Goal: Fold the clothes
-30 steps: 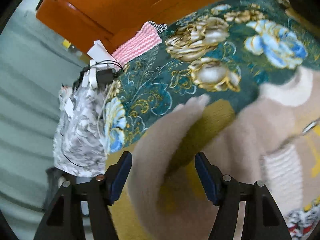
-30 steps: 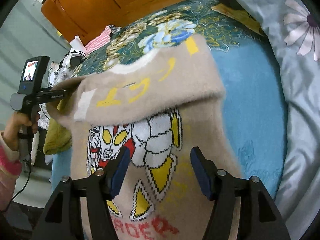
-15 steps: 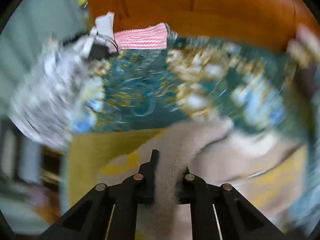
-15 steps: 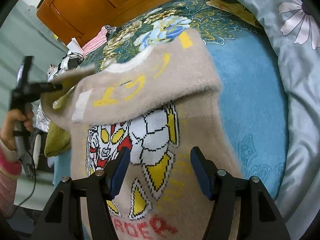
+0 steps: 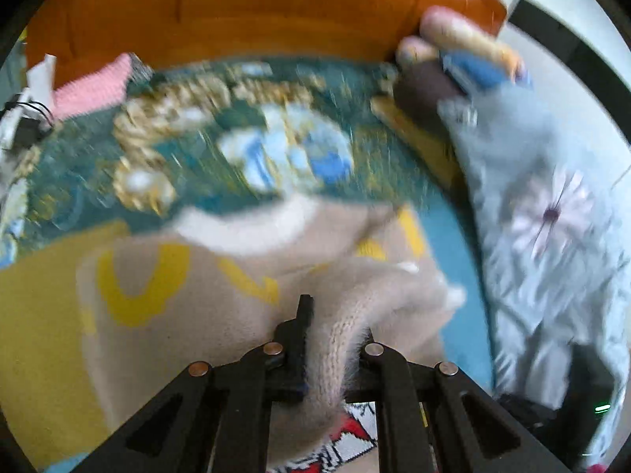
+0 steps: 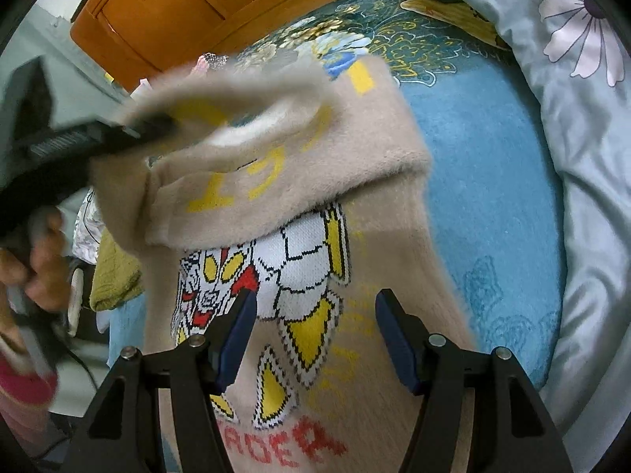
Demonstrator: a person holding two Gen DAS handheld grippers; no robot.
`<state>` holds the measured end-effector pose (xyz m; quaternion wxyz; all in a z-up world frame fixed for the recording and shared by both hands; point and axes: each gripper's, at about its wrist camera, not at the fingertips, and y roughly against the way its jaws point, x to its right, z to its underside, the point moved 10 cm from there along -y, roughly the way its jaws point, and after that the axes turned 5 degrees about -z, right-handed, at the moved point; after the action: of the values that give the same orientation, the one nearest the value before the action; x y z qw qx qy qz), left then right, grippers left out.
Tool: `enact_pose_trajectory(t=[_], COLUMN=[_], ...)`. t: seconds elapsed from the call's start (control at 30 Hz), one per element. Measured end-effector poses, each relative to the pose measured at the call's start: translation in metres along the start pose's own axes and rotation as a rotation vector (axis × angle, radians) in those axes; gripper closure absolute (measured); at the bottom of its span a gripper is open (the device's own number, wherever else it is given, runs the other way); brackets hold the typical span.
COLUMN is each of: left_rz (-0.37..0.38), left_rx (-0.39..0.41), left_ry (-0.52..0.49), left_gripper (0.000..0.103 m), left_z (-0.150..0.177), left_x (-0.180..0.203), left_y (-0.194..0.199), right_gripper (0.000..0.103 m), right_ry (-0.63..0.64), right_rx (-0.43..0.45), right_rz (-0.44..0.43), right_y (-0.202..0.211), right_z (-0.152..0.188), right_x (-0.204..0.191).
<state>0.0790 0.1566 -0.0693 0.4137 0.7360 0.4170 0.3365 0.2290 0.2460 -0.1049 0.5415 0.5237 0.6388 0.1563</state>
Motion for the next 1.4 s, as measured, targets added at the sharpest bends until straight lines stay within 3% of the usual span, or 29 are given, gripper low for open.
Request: enact_pose_trajectory(t=[0.17,0.3,0.4,0.5,0.6,0.73,0.97,1.17,1.3,1.37,1.4], left_rz=[-0.002,0.001,0.059,0.111,0.091,0.015,-0.187,-0.190,-0.187,-0.187,-0.187], left_rx=[-0.107,-0.144,-0.151,-0.139,-0.118,-0.064,0.040,-0.013,-0.018,-0.017,-0.016], left_ry=[0.070,0.063,0.056,0.054,0.050,0.035,-0.002,0.043,0.047,0.047,0.049], left_gripper=[0.091,0.085,0.057,0.047,0.046,0.046,0.043,0.043,0.043,0.043,0.043], left_z=[0.033,0.044,0.047,0.051,0.054,0.055,0.043,0.055,0.058,0.059,0.059], left_x=[0.003,0.006,0.011,0.012,-0.002,-0.025,-0.067,-0.084,-0.085,-0.084,-0.084], left_y=[-0.030,-0.031,-0.020,0.000,0.018,0.036,0.051,0.031,0.025,0.024,0.024], right_gripper=[0.039,0.039,0.039,0.039,0.039,0.039,0.039,0.039,0.040,0.061,0.082], right_ry=[-0.027,-0.033,-0.057,-0.102,-0.127,-0.077,-0.166,-0.293,-0.416,-0.425,-0.406], right_rx=[0.013,0.019,0.034,0.043,0.039,0.020,0.005,-0.001,0.030,0.058,0.070], right_rz=[-0.016,-0.032,-0.086,-0.146,-0.194,-0.180,-0.266,-0.359,-0.316,-0.303,-0.281], right_y=[0.004,0.005,0.006,0.005,-0.001,-0.012,-0.028,-0.043,-0.051,-0.048,-0.046], right_z=[0.000,-0.003,-0.009,-0.020,-0.029,-0.035,-0.050,-0.066,-0.077,-0.084,-0.088], right_x=[0.003,0.000,-0.004,-0.008,-0.014,-0.027,-0.037,-0.040,-0.015,-0.010,-0.010])
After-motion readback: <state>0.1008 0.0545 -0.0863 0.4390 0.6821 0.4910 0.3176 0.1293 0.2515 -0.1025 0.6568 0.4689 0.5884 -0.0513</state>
